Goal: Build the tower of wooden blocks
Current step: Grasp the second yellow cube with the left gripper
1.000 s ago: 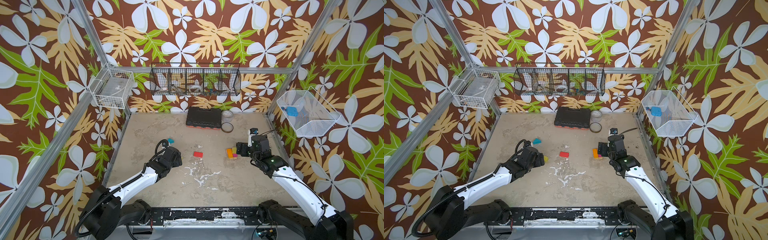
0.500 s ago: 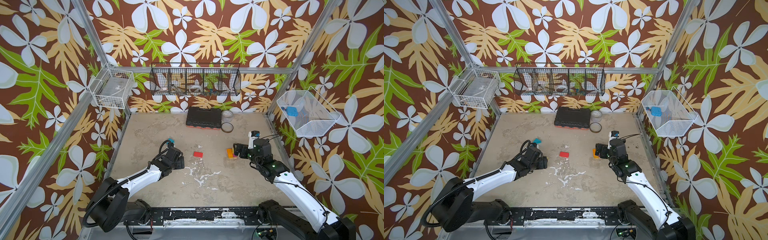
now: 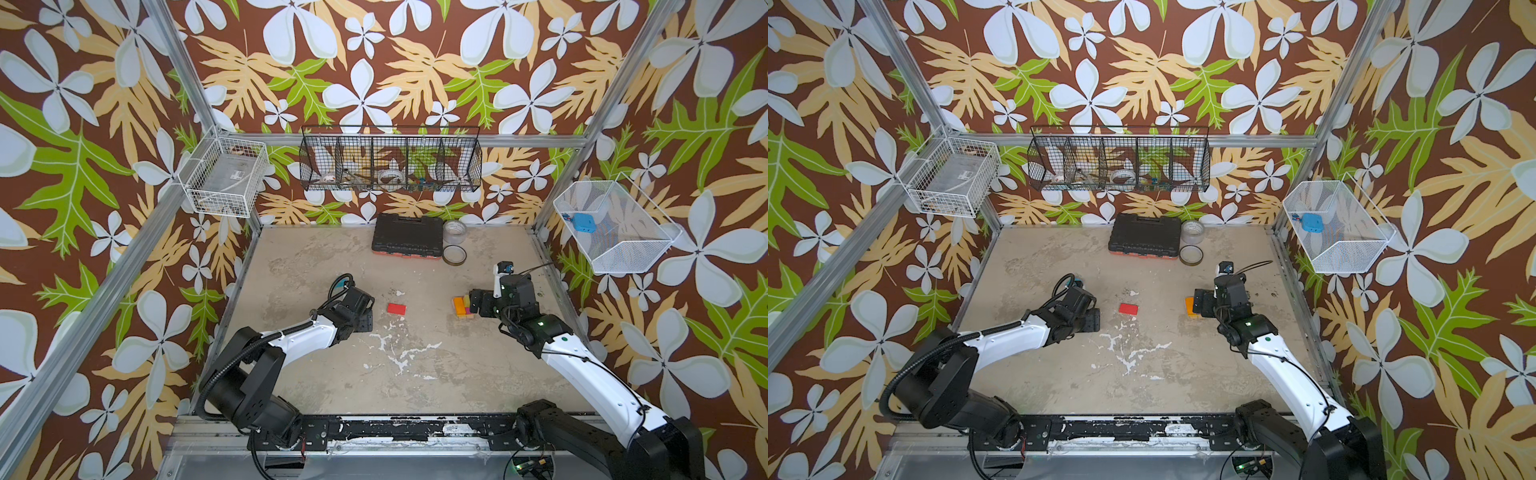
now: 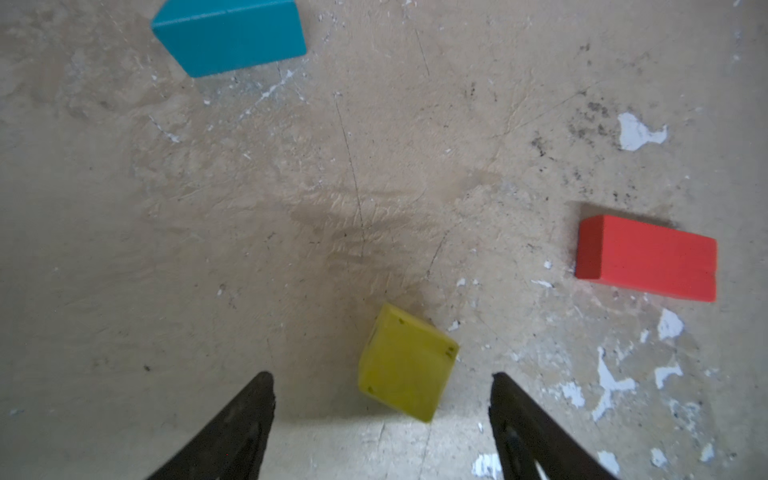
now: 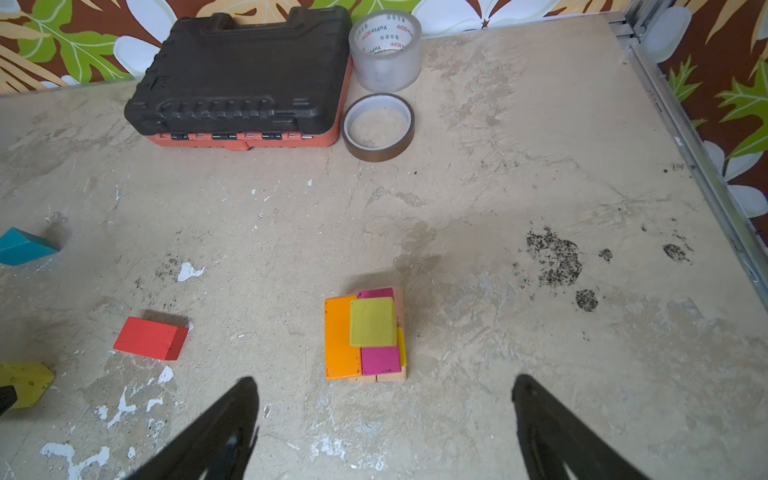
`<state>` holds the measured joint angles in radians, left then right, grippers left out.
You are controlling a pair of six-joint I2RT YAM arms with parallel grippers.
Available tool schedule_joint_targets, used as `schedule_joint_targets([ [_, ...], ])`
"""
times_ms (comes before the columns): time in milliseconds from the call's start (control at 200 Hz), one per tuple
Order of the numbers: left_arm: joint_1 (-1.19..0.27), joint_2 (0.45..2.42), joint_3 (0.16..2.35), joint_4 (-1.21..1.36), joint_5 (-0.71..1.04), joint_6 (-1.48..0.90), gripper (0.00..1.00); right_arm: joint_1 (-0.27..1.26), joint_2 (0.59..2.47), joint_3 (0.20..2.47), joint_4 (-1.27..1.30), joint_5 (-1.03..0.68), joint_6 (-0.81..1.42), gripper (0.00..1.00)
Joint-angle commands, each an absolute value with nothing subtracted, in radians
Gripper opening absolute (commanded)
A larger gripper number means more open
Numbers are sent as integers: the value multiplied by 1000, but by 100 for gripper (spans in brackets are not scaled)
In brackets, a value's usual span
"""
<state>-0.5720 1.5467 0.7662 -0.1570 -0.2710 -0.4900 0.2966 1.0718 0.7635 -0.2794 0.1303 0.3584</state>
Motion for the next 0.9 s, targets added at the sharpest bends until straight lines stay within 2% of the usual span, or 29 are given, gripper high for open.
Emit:
schedule_joint_targets([
  [0,-571,1595,800,-170,-304,-463,80,297,1076,779,-257,143,351,96],
  [95,-571,1637,825,-176,-300,-453,76,298,1074,769,-200,121,381,100],
  [185,-571,1651,834,-187,-302,-453,72,298,1103,788,-179,70,402,97],
  [416,-571,1655,835,-169,-279,-437,65,297,1134,809,-167,73,429,96],
  [551,-571,1684,854,-176,-274,-433,50,298,1106,806,-166,54,434,96],
  [721,-571,1677,851,-170,-253,-426,41,298,1064,796,-180,47,431,97],
  [896,-571,1675,851,-159,-222,-413,25,297,1030,793,-214,56,420,97],
])
